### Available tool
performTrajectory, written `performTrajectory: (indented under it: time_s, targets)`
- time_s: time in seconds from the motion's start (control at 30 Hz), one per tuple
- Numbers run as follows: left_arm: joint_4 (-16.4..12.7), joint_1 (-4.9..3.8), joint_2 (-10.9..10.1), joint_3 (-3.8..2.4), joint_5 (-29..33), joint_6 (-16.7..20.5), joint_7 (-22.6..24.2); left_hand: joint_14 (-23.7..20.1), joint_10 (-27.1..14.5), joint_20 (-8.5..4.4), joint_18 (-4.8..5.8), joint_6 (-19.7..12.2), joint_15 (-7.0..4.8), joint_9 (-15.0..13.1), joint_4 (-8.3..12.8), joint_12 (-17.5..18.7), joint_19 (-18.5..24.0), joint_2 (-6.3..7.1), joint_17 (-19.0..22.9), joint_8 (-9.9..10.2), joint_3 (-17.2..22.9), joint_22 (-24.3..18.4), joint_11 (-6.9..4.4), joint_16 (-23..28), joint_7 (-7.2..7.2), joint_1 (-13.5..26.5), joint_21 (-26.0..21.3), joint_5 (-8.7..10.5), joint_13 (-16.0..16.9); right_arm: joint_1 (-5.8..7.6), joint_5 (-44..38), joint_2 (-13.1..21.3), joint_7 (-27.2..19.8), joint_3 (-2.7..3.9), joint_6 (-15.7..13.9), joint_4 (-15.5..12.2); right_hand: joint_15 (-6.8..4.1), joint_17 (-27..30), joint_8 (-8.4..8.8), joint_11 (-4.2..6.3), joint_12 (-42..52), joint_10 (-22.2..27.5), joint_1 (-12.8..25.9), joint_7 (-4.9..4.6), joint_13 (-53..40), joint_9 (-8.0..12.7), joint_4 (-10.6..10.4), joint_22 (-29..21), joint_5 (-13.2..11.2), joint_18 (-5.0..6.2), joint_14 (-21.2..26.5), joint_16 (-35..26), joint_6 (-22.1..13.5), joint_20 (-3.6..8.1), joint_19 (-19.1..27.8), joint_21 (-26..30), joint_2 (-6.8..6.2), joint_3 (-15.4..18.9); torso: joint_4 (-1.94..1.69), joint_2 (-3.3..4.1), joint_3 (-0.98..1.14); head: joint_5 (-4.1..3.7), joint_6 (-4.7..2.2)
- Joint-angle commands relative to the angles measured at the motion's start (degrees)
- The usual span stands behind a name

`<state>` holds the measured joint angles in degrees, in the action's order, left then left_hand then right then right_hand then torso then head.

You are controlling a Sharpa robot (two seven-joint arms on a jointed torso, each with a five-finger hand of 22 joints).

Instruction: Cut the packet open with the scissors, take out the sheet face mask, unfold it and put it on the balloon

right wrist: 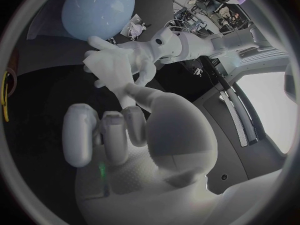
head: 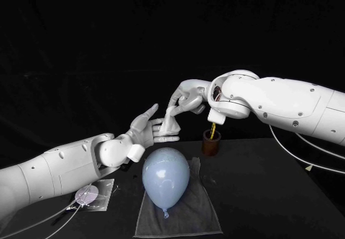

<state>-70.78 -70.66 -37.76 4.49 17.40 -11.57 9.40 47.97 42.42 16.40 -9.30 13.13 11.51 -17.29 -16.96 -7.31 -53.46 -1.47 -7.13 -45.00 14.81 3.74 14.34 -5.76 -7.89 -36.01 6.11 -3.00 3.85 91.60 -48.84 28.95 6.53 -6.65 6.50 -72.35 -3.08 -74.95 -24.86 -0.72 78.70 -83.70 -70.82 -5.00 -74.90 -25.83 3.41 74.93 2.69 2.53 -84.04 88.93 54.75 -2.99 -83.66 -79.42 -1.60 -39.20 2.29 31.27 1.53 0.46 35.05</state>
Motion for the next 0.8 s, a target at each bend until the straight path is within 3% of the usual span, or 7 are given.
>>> performTrajectory:
  time_s: [0.03,0.3,0.47,0.57,0.6,0.7,0.8]
  targets:
    - [-0.5,-0.12,-0.3,-0.09,0.2,-3.0,-0.8,0.9,0.9,0.01,-1.13,1.2,-0.12,0.4,0.0,-0.5,-0.5,-0.78,-0.2,0.3,-0.6,-0.1,-0.12,-0.6,-9.29,-0.2,-0.3,0.27,0.0,-0.05,-4.4,-0.4,3.0,-0.15,1.7,1.2,-0.23,-13.6,-0.39,0.23,-0.1,0.2,-0.5,-0.12,-3.4,-4.7,0.4,9.2,0.3,-0.06,-5.5,0.3,0.4,0.19,-2.7,0.0,-0.02,0.1,-0.01,0.06,0.04,-0.03,0.28]
    - [-1.7,-0.16,-1.0,-0.10,-0.7,-2.7,-0.7,2.5,6.1,-0.04,-1.21,7.7,-0.56,1.9,0.0,-1.2,-0.1,-2.20,-0.5,0.3,-2.5,-0.1,-0.80,-0.8,-9.00,-2.2,-1.6,0.26,0.0,-0.67,-7.8,-1.1,5.2,-0.72,0.9,3.3,-0.21,-13.5,-0.40,0.17,-0.4,0.4,-0.4,-0.18,-3.1,-4.8,0.3,9.2,0.3,-0.05,-5.5,0.3,0.4,0.18,-2.7,0.0,-0.15,0.2,0.08,0.06,0.08,-0.01,0.86]
    - [-2.4,-0.17,-1.2,-0.10,-1.7,-1.7,-0.4,2.5,8.0,0.02,-1.17,10.3,-0.62,3.3,0.6,-0.3,0.3,-2.35,-0.4,1.3,-3.0,-0.1,-1.01,-0.3,-8.72,-7.0,-2.2,0.24,-0.2,-1.22,-7.4,-1.4,4.7,-1.02,-1.2,3.7,-0.09,-13.5,-0.12,0.01,-1.0,0.7,0.2,-0.35,-2.7,-4.7,-0.1,8.8,0.2,0.08,-5.5,0.3,-0.3,0.13,-2.5,0.7,-0.56,0.9,0.05,0.04,0.08,0.01,1.24]
    - [-2.8,-0.17,-1.4,-0.11,-3.1,-0.9,-0.1,2.4,7.9,0.05,-1.16,13.4,-0.54,4.1,3.9,1.1,0.6,-0.34,-0.3,1.7,-1.9,0.0,-1.01,0.1,-8.61,-16.7,-2.3,0.15,-0.2,-1.60,-6.7,-1.4,4.2,-1.19,-3.1,3.6,0.03,-13.2,0.19,-0.12,-1.8,1.2,0.6,-0.47,-2.0,-4.7,-0.5,8.4,0.2,0.25,-5.4,0.1,-1.1,0.05,-2.2,1.5,-1.15,2.0,0.07,0.03,0.06,0.01,1.39]
    - [-2.9,-0.17,-1.4,-0.11,-3.6,-0.6,0.0,2.3,8.1,0.06,-1.14,14.6,-0.60,4.7,6.5,1.5,1.0,0.72,-0.3,2.2,-1.2,-0.1,-1.04,0.3,-8.37,-22.5,-2.3,0.23,-0.2,-1.73,-6.4,-1.4,4.0,-1.24,-3.9,3.6,0.10,-12.7,0.41,-0.18,-2.3,1.6,0.8,-0.54,-1.6,-4.7,-0.8,8.0,0.2,0.40,-5.3,-0.2,-1.6,0.01,-1.9,2.2,-1.36,2.7,0.07,0.02,0.06,-0.03,1.45]
    - [-3.1,-0.18,-1.5,-0.11,-4.8,0.1,0.2,2.5,8.8,0.09,-1.12,17.1,-0.58,5.7,10.1,2.0,1.7,2.79,-0.3,3.3,-0.5,-0.1,-1.21,0.5,-8.28,-30.2,-2.4,0.26,-0.1,-1.99,-5.7,-1.4,3.6,-1.31,-5.8,3.6,0.28,-12.3,1.09,-0.42,-2.9,2.0,1.3,-0.83,-1.2,-4.4,-1.5,7.7,0.2,0.53,-5.1,-0.4,-2.3,-0.08,-1.7,2.9,-1.75,4.2,0.04,0.04,0.08,-0.05,1.50]
    - [-3.3,-0.19,-1.6,-0.11,-6.2,1.1,0.1,2.7,9.5,0.12,-1.13,19.5,-0.69,6.9,11.3,2.4,1.9,4.48,-0.3,5.0,-0.8,0.0,-1.35,0.6,-8.06,-34.5,-2.3,0.27,-0.1,-2.21,-4.9,-1.4,3.1,-1.37,-8.1,3.6,0.56,-11.9,2.12,-0.77,-3.4,2.4,1.8,-1.26,-0.8,-3.9,-2.4,7.4,0.2,0.66,-5.0,-0.7,-3.0,-0.26,-1.4,3.6,-2.22,5.7,0.05,0.02,0.08,-0.11,1.64]
